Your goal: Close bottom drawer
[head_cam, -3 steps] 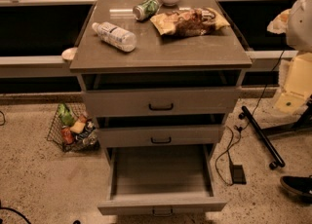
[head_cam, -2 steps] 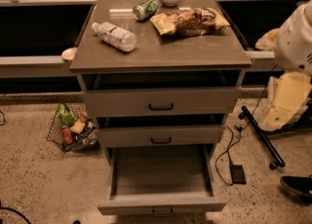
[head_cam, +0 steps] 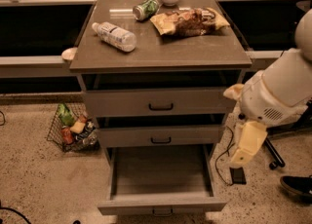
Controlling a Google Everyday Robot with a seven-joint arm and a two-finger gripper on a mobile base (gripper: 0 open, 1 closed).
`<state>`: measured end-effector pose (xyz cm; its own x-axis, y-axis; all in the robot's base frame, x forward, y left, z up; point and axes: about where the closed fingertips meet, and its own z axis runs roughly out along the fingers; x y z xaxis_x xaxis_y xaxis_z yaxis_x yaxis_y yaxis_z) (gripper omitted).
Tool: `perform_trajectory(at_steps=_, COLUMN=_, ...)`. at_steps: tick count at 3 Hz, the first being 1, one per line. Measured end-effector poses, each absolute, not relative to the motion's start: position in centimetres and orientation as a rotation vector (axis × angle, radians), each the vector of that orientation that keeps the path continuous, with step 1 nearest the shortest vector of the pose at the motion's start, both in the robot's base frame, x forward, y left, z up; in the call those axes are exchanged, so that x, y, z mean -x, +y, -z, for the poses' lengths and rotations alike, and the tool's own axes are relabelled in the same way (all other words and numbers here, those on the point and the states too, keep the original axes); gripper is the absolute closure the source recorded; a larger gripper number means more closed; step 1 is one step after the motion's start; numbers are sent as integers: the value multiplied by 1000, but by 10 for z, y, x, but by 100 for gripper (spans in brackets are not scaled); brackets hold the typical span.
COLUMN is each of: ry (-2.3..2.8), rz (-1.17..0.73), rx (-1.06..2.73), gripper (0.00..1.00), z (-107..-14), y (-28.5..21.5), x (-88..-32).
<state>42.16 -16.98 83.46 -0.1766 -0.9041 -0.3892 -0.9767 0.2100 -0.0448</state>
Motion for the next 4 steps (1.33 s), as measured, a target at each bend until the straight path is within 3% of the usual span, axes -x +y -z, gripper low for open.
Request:
perform_trajectory(at_steps=1, ry=2151, rz=-485, rx=1734, gripper=0, z=-779, y=-134, x=-406)
perform_trajectory(at_steps=3, ry=2156, rz=-486, rx=1731, gripper=0, z=-747, y=-129, x=-410)
perform_trajectory(at_steps=4, ry=2113, rz=-574, rx=1717, gripper=0, z=-676, y=-113, x=-409)
